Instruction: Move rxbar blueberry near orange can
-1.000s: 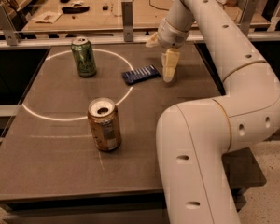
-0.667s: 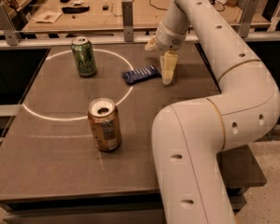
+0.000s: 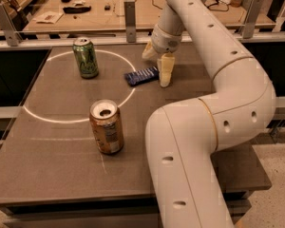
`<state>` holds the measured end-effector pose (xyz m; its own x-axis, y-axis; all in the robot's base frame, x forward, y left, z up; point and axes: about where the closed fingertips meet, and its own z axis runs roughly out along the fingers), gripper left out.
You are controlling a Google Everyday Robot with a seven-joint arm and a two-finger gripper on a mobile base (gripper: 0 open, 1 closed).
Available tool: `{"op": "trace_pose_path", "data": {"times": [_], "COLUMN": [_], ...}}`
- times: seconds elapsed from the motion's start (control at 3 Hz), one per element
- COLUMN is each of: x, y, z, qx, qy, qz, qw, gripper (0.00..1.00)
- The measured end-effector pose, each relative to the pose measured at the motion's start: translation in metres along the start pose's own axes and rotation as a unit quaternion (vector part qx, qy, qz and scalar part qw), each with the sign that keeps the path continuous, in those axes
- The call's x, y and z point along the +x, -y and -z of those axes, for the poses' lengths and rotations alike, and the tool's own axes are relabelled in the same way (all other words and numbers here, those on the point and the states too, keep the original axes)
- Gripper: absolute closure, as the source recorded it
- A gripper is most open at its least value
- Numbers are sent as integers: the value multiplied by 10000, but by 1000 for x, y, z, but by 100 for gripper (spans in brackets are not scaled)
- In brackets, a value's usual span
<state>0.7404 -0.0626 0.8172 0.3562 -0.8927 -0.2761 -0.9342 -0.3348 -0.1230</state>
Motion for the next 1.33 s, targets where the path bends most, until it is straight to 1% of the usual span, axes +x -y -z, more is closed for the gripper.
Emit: {"op": "trace_pose_path", "data": {"times": [0.33, 1.33], "x": [-5, -5], "y": [3, 2], "z": [-10, -8], "qx": [-99, -97], "qy": [-10, -16], "qz": [182, 173], "qw": [9998, 9998], "gripper": [35, 37]}}
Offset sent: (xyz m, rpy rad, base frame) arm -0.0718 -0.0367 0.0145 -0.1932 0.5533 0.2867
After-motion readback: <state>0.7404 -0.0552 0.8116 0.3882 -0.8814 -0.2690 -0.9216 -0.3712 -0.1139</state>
